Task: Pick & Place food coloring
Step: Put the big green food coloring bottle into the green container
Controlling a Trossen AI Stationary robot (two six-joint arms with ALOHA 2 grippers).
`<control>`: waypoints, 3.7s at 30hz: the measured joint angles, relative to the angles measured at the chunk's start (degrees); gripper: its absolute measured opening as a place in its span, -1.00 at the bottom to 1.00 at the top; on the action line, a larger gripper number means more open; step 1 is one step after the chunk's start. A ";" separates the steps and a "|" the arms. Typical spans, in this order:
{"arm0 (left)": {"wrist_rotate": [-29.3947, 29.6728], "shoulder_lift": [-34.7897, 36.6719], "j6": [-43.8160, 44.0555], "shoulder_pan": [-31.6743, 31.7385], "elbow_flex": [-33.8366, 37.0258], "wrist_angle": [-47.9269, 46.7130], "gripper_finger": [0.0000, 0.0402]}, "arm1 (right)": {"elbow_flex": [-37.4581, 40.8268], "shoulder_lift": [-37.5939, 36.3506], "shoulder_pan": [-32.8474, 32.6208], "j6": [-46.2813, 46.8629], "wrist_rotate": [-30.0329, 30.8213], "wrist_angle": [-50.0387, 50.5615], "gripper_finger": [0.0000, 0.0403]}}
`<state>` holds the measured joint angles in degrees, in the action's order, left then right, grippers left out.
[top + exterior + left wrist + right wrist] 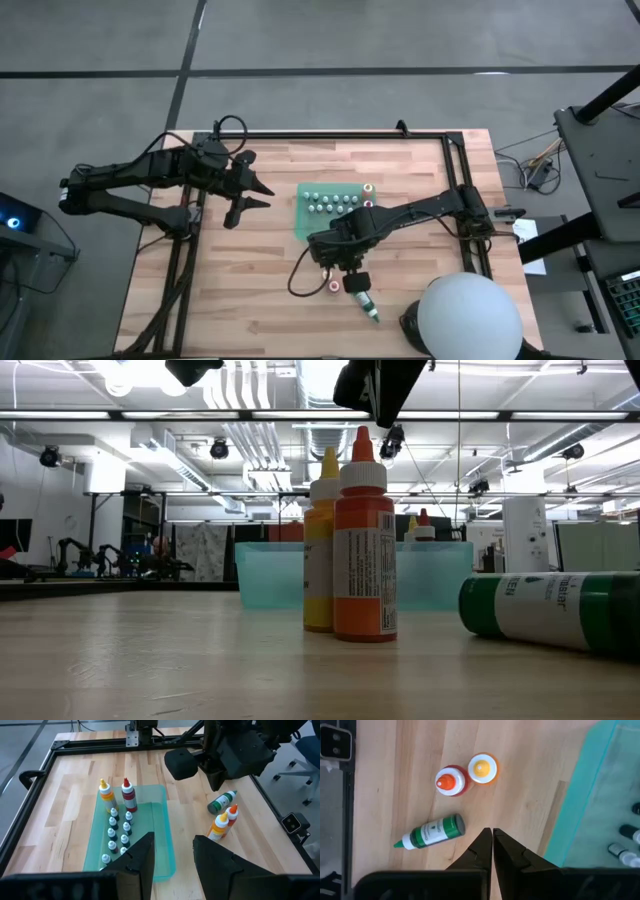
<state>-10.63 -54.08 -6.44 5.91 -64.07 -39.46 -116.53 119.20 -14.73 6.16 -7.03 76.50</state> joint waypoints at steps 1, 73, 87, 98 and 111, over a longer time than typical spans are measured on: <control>0.00 0.00 0.01 0.00 0.00 0.01 -0.46 | 0.00 0.00 0.02 0.55 -0.15 0.05 -0.96; -6.91 0.00 -3.04 -0.02 0.04 -0.01 -0.46 | 5.58 -1.73 -20.55 80.98 2.71 -7.18 0.24; -6.88 -0.20 -3.78 -0.02 0.79 -0.04 -0.46 | 15.69 -1.69 -21.66 84.07 1.85 -13.75 0.25; -6.88 -0.20 -3.98 0.00 0.80 -0.02 -0.46 | 23.72 -1.68 -19.47 80.87 -2.03 -19.00 0.26; -5.86 -0.31 -3.96 0.00 0.79 -0.02 -0.46 | 27.17 -1.68 -17.24 78.53 -2.63 -20.23 0.23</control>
<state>-16.49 -54.39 -10.39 5.91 -63.28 -39.49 -89.36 117.51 -31.97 84.69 -9.66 56.28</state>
